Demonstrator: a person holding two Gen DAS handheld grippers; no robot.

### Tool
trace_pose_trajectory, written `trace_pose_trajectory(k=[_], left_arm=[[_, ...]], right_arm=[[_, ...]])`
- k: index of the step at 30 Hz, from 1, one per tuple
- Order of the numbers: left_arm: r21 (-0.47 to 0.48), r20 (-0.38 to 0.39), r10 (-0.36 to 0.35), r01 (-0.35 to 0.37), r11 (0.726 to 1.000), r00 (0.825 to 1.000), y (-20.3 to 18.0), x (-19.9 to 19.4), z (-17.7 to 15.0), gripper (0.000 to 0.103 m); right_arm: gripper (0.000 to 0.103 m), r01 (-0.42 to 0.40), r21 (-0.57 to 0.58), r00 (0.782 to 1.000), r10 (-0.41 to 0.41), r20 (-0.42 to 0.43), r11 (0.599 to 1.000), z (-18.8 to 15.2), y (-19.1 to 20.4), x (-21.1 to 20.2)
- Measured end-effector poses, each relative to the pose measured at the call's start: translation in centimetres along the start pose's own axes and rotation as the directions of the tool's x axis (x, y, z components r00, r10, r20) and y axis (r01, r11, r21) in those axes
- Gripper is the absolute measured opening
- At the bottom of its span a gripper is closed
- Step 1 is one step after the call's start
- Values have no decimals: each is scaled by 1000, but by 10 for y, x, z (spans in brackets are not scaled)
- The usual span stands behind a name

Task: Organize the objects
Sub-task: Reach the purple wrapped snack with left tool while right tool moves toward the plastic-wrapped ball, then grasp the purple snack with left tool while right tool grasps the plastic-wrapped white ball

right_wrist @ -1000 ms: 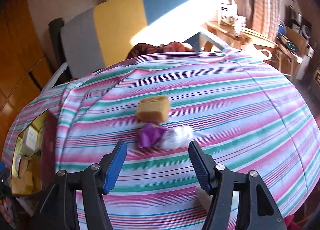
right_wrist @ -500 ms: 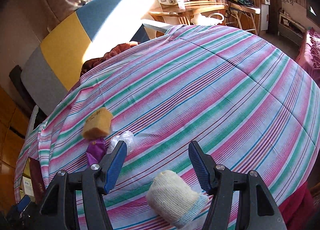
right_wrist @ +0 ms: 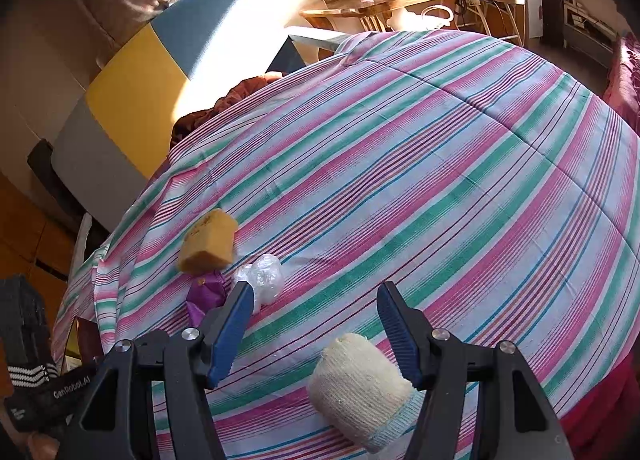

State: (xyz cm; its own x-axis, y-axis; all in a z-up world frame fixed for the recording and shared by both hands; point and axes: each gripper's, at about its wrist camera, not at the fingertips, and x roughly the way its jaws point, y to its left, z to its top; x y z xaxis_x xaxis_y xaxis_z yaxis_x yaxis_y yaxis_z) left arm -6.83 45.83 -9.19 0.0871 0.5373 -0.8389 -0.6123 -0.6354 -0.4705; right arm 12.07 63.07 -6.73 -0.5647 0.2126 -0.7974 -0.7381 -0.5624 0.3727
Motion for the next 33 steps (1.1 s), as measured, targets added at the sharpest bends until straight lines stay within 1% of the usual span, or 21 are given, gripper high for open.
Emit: trace_pose_trajectory(k=[1, 2, 3, 5, 7, 9, 10, 11, 12, 13, 14, 17, 19, 21, 24, 25, 27, 29, 31, 33], left_arm=[[-58, -23, -22, 21, 998, 999, 2, 7, 6, 63], [-105, -36, -29, 25, 994, 999, 3, 13, 11, 67], [-139, -41, -32, 26, 990, 999, 3, 18, 16, 68], [-172, -46, -23, 15, 985, 999, 1, 28, 24, 73], [-199, -57, -1, -11, 980, 998, 0, 39, 30, 73], [-209, -72, 5, -20, 978, 997, -2, 48, 34, 73], [-192, -72, 22, -35, 981, 997, -6, 51, 36, 73], [-171, -62, 43, -53, 984, 997, -11, 52, 37, 69], [-148, -54, 62, -70, 987, 997, -16, 53, 38, 64], [-110, -48, 73, -78, 991, 996, -21, 54, 37, 48], [-78, -45, 77, -80, 994, 996, -23, 55, 35, 46], [41, -14, 91, -90, 995, 996, -27, 50, 21, 43], [123, 11, 118, -118, 985, 993, -26, 42, 9, 42], [207, 47, 144, -151, 967, 988, -25, 31, -7, 42], [330, 106, 183, -208, 921, 977, -21, 17, -35, 42], [358, 122, 193, -225, 906, 974, -20, 13, -42, 42], [398, 146, 197, -240, 885, 969, -15, 4, -60, 42], [415, 165, 200, -252, 874, 966, -12, -1, -71, 42], [417, 181, 196, -256, 872, 964, -7, -6, -81, 42], [404, 193, 193, -257, 878, 962, -3, -9, -86, 42]], right_arm=[[65, -7, -2, 1000, 7, -4, 1000, 0, 1, 1], [65, -13, -4, 1000, 13, -6, 1000, 0, 2, 1], [65, -17, -9, 1000, 17, -8, 1000, 0, 3, 2], [65, -27, -15, 1000, 27, -12, 1000, 0, 4, 2], [65, -37, -14, 999, 37, -15, 999, 0, 4, 2], [65, -45, -8, 999, 45, -15, 999, 0, 3, 1], [65, -47, -4, 999, 47, -15, 999, 1, 3, 1], [65, -48, -1, 999, 48, -14, 999, 1, 2, 1], [65, -46, 3, 999, 46, -14, 999, 1, 1, 1], [65, -44, 8, 999, 44, -16, 999, 1, 0, 2], [65, -44, 14, 999, 45, -18, 999, 1, -1, 2], [65, -44, 25, 999, 44, -15, 999, 2, -4, 2], [65, -40, 24, 999, 40, -14, 999, 2, -4, 2], [65, -37, 21, 999, 37, -14, 999, 3, -4, 3], [65, -28, 10, 1000, 28, -10, 1000, 2, -3, 3], [65, -28, 4, 1000, 28, -9, 1000, 2, -2, 3], [65, -24, -14, 1000, 23, -11, 1000, 1, 1, 5], [65, -22, -35, 1000, 22, -17, 999, 0, 5, 6], [65, -27, -52, 999, 25, -32, 998, -2, 9, 9], [65, -37, -59, 998, 34, -58, 998, -3, 13, 15]])
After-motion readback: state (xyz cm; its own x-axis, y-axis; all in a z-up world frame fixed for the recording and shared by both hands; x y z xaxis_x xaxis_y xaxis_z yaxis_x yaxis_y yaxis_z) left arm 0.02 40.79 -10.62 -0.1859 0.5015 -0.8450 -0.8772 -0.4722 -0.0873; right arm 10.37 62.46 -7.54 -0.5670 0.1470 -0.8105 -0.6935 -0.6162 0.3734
